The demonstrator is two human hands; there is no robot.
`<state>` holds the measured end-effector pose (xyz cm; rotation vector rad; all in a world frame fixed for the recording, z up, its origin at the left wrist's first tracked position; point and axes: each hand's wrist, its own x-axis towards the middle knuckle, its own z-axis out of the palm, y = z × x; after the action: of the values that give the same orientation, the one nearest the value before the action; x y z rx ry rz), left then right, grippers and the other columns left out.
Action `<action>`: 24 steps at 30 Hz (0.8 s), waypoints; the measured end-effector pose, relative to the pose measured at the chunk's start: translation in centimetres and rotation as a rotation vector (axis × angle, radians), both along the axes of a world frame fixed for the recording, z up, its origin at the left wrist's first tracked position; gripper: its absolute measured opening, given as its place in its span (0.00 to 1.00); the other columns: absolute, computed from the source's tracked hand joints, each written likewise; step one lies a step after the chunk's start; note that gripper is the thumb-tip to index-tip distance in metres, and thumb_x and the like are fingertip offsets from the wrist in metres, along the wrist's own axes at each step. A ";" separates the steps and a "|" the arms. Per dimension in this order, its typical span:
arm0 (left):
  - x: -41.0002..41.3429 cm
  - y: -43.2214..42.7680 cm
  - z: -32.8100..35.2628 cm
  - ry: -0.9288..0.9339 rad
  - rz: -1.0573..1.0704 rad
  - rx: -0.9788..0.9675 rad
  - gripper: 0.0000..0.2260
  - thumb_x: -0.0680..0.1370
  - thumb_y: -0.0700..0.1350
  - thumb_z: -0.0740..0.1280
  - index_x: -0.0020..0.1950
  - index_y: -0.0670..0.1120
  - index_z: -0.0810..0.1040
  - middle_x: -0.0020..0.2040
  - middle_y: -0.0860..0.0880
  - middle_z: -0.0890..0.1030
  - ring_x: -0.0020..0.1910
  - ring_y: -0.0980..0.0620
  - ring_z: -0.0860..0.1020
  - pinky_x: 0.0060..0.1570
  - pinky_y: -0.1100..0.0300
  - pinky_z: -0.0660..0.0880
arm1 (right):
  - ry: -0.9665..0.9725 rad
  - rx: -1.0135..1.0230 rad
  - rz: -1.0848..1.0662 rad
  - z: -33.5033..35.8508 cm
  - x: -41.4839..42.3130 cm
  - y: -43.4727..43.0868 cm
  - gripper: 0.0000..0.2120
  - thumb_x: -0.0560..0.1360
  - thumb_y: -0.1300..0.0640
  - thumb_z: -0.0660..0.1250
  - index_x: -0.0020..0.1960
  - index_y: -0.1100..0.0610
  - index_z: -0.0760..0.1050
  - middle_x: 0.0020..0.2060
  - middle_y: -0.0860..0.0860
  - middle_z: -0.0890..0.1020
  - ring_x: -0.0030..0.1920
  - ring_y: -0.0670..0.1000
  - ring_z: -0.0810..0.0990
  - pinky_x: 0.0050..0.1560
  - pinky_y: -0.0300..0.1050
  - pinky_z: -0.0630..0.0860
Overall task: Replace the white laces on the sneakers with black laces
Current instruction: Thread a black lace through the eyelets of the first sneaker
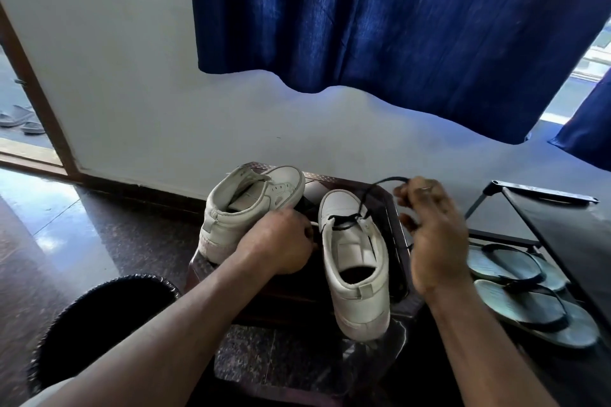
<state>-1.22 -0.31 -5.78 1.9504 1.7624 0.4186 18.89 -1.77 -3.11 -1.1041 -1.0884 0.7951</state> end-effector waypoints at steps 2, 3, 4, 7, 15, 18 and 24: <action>0.0 -0.2 0.2 0.041 -0.029 0.005 0.14 0.76 0.42 0.64 0.57 0.51 0.85 0.53 0.47 0.86 0.53 0.45 0.82 0.55 0.54 0.79 | -0.279 0.021 -0.020 -1.3 -1.4 0.2 0.11 0.83 0.53 0.67 0.45 0.58 0.79 0.37 0.52 0.82 0.37 0.45 0.76 0.40 0.35 0.71; 0.0 -0.2 0.1 0.032 -0.042 0.004 0.14 0.76 0.41 0.64 0.57 0.51 0.85 0.51 0.48 0.85 0.53 0.45 0.82 0.53 0.56 0.78 | -0.385 0.013 -0.021 -1.7 -1.8 0.3 0.10 0.82 0.51 0.68 0.46 0.56 0.78 0.37 0.52 0.82 0.36 0.45 0.76 0.38 0.33 0.71; 0.0 -0.1 0.0 0.008 -0.054 -0.005 0.13 0.76 0.41 0.64 0.55 0.52 0.85 0.48 0.49 0.84 0.51 0.46 0.81 0.50 0.57 0.77 | -0.461 0.001 -0.025 -1.9 -2.1 0.4 0.08 0.80 0.50 0.71 0.46 0.53 0.78 0.39 0.51 0.83 0.37 0.46 0.78 0.39 0.33 0.71; -0.1 0.3 -0.9 -0.095 -0.045 -0.010 0.08 0.77 0.41 0.68 0.49 0.54 0.82 0.40 0.56 0.80 0.45 0.51 0.79 0.44 0.61 0.72 | -0.538 -0.025 -0.029 -2.1 -1.8 0.7 0.09 0.75 0.51 0.77 0.48 0.50 0.77 0.41 0.46 0.84 0.41 0.43 0.82 0.43 0.33 0.75; -0.2 0.5 -1.2 0.130 -0.051 -0.065 0.07 0.76 0.48 0.69 0.51 0.51 0.84 0.48 0.51 0.86 0.49 0.47 0.82 0.53 0.53 0.80 | -0.639 -0.160 -0.044 -2.8 0.7 1.3 0.13 0.72 0.60 0.80 0.49 0.49 0.78 0.40 0.45 0.85 0.41 0.39 0.82 0.47 0.39 0.79; -0.4 0.4 -1.5 0.173 -0.043 0.017 0.08 0.74 0.47 0.68 0.51 0.52 0.83 0.49 0.51 0.85 0.50 0.46 0.82 0.51 0.52 0.81 | -0.621 -0.137 -0.053 -2.9 0.7 1.2 0.14 0.72 0.61 0.80 0.50 0.50 0.79 0.40 0.46 0.85 0.42 0.42 0.83 0.49 0.43 0.82; -0.2 0.1 -1.0 -0.370 0.006 0.105 0.02 0.76 0.49 0.75 0.48 0.53 0.85 0.41 0.57 0.84 0.41 0.63 0.80 0.39 0.73 0.70 | -0.586 -0.132 -0.027 -3.2 0.4 1.6 0.14 0.72 0.62 0.80 0.51 0.50 0.79 0.41 0.46 0.85 0.44 0.46 0.84 0.53 0.51 0.82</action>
<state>-1.37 -0.22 -6.79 1.7957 1.5332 0.8310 19.26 -0.20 -6.32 -1.5132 -1.5164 0.5340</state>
